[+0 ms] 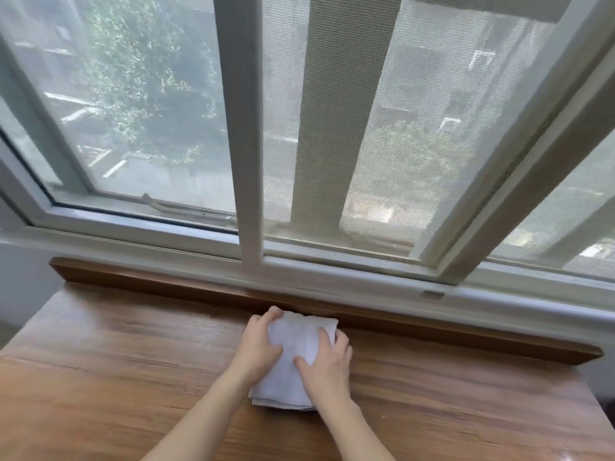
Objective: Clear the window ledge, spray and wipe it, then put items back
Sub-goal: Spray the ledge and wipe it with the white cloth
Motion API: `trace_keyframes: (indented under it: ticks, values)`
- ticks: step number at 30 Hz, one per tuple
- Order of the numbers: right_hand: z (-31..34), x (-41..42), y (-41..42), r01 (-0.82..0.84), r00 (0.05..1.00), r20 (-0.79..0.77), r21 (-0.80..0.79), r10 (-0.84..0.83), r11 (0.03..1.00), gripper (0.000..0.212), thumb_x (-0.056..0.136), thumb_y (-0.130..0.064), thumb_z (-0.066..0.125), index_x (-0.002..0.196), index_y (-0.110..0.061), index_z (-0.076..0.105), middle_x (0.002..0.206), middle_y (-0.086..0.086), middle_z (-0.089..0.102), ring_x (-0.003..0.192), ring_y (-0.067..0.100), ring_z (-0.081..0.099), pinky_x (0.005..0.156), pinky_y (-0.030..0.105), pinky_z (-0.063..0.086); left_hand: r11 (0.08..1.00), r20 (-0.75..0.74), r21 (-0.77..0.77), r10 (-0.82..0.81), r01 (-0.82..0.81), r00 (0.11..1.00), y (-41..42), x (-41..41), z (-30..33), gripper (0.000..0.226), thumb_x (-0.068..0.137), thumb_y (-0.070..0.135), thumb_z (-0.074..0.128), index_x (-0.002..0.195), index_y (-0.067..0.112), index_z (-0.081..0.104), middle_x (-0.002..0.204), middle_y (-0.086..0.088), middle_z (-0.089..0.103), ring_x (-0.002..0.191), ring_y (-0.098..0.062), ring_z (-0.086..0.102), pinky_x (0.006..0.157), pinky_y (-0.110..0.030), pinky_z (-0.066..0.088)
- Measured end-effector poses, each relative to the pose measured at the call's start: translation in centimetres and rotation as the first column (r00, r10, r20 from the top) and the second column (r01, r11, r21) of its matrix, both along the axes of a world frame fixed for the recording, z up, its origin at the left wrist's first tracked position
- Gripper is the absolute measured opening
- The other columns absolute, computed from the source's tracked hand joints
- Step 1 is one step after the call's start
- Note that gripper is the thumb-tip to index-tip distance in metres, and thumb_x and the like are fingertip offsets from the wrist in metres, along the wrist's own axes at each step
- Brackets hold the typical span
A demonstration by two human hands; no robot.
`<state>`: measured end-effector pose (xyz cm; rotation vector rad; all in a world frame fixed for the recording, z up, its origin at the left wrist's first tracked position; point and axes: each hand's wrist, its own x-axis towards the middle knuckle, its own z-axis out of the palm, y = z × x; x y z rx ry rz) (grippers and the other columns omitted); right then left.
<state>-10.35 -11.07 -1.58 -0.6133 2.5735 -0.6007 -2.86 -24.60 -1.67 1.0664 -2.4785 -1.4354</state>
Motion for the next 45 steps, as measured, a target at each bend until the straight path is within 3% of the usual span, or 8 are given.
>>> trace_keyframes:
  ticks: [4, 8, 13, 18, 22, 28, 36, 45]
  values:
    - [-0.6, 1.8, -1.1, -0.079, 0.996, -0.029, 0.142, 0.084, 0.987, 0.080, 0.092, -0.058, 0.055, 0.155, -0.025, 0.019, 0.163, 0.008, 0.000, 0.140, 0.028, 0.022, 0.111, 0.039, 0.035, 0.998, 0.143, -0.014, -0.062, 0.065, 0.988, -1.0, 1.6, -0.7, 0.076, 0.080, 0.006, 0.064, 0.147, 0.025, 0.034, 0.126, 0.001, 0.035, 0.113, -0.017, 0.046, 0.090, -0.021, 0.037]
    - [-0.9, 1.7, -0.4, -0.109, 0.990, -0.067, 0.233, 0.128, 0.966, 0.084, 0.092, -0.069, 0.045, 0.158, -0.029, 0.013, 0.165, 0.005, -0.002, 0.144, 0.030, 0.020, 0.114, 0.045, 0.028, 0.981, 0.301, -0.090, -0.137, 0.171, 0.944, -0.4, 1.9, -1.5, 0.081, 0.088, 0.024, 0.064, 0.154, 0.027, 0.018, 0.137, -0.006, 0.030, 0.123, -0.027, 0.042, 0.102, -0.031, 0.039]
    - [-0.1, 1.7, 0.0, -0.115, 0.991, -0.041, 0.251, 0.129, 0.961, 0.085, 0.090, -0.070, 0.046, 0.158, -0.032, 0.013, 0.166, 0.004, -0.001, 0.144, 0.032, 0.018, 0.114, 0.047, 0.027, 0.935, 0.475, -0.217, -0.149, 0.280, 0.867, -0.2, 1.7, -0.4, 0.080, 0.086, 0.038, 0.060, 0.152, 0.029, 0.016, 0.144, -0.011, 0.026, 0.130, -0.035, 0.034, 0.105, -0.041, 0.039]
    - [1.9, 2.2, 1.5, 0.012, 0.999, -0.050, 0.117, -0.006, 0.993, 0.079, 0.094, -0.064, 0.046, 0.157, -0.025, 0.021, 0.163, 0.003, 0.015, 0.145, 0.027, 0.020, 0.115, 0.043, 0.029, 0.871, 0.337, -0.391, -0.165, 0.297, 0.927, 1.3, 1.2, 1.8, 0.067, 0.088, 0.040, 0.062, 0.147, 0.028, 0.031, 0.152, -0.006, 0.025, 0.137, -0.030, 0.028, 0.108, -0.039, 0.037]
    - [3.7, 3.0, 4.9, 0.115, 0.993, -0.036, -0.007, -0.115, 0.993, 0.065, 0.096, -0.053, 0.052, 0.151, -0.024, 0.034, 0.155, -0.002, 0.031, 0.139, 0.021, 0.029, 0.113, 0.035, 0.033, 0.854, 0.206, -0.356, -0.326, 0.381, 0.923, 4.1, 0.5, 3.6, 0.051, 0.092, 0.039, 0.060, 0.139, 0.027, 0.044, 0.143, 0.003, 0.044, 0.132, -0.021, 0.041, 0.105, -0.033, 0.037]
    - [6.1, 3.4, 13.0, 0.283, 0.955, -0.069, -0.078, -0.288, 0.956, 0.058, 0.097, -0.046, 0.056, 0.147, -0.020, 0.043, 0.147, -0.002, 0.043, 0.134, 0.019, 0.037, 0.112, 0.028, 0.030, 0.791, 0.047, -0.345, -0.522, 0.504, 0.852, 11.4, -1.8, 6.2, 0.045, 0.086, 0.034, 0.063, 0.130, 0.028, 0.054, 0.129, 0.004, 0.054, 0.123, -0.017, 0.048, 0.100, -0.030, 0.041]
    - [7.4, 0.2, 27.4, 0.468, 0.878, -0.044, -0.123, -0.476, 0.875, 0.058, 0.095, -0.045, 0.060, 0.144, -0.016, 0.047, 0.143, 0.005, 0.048, 0.132, 0.023, 0.041, 0.111, 0.032, 0.032, 0.688, 0.045, -0.381, -0.653, 0.618, 0.756, 25.1, -6.0, 7.6, 0.049, 0.088, 0.038, 0.062, 0.134, 0.026, 0.051, 0.132, 0.004, 0.053, 0.127, -0.020, 0.045, 0.103, -0.031, 0.039]
    - [6.9, -6.4, 44.5, 0.518, 0.853, -0.003, -0.125, -0.522, 0.846, 0.059, 0.095, -0.047, 0.059, 0.144, -0.017, 0.046, 0.145, 0.002, 0.046, 0.136, 0.023, 0.040, 0.109, 0.032, 0.031, 0.690, 0.050, -0.335, -0.667, 0.642, 0.743, 40.6, -12.9, 6.5, 0.051, 0.084, 0.036, 0.067, 0.132, 0.026, 0.052, 0.132, 0.004, 0.054, 0.126, -0.017, 0.047, 0.103, -0.028, 0.037]
